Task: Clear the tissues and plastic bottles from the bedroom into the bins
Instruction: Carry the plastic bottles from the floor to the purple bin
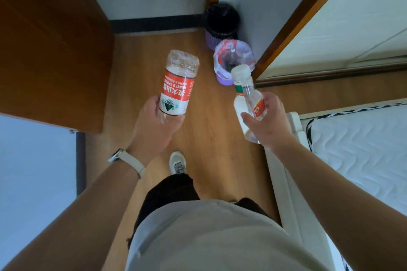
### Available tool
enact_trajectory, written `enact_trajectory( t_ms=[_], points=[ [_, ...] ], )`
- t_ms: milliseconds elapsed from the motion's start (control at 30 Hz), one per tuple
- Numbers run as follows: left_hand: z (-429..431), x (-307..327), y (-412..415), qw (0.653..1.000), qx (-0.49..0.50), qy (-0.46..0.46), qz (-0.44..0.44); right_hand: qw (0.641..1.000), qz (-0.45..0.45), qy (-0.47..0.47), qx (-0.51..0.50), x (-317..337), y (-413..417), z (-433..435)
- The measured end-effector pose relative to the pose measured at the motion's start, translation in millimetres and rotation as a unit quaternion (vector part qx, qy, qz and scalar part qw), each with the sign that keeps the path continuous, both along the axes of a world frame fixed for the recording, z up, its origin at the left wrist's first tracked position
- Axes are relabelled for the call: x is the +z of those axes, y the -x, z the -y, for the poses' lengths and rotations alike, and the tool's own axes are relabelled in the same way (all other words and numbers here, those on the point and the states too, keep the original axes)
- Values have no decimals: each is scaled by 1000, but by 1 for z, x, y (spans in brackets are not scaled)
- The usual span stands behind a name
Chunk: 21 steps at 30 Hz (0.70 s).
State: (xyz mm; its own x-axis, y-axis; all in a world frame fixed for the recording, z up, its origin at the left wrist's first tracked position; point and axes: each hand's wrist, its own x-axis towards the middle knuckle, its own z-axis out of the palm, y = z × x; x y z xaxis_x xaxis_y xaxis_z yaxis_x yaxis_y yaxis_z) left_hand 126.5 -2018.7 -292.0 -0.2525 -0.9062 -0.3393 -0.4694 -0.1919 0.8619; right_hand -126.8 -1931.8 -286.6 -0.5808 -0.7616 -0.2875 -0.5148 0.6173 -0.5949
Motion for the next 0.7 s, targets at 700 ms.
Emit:
enact_trajectory(
  t_ms=[700],
  points=[
    [235,-6,73,997,-74,6,9,998,15,-4,-63,-29,58,200]
  ],
)
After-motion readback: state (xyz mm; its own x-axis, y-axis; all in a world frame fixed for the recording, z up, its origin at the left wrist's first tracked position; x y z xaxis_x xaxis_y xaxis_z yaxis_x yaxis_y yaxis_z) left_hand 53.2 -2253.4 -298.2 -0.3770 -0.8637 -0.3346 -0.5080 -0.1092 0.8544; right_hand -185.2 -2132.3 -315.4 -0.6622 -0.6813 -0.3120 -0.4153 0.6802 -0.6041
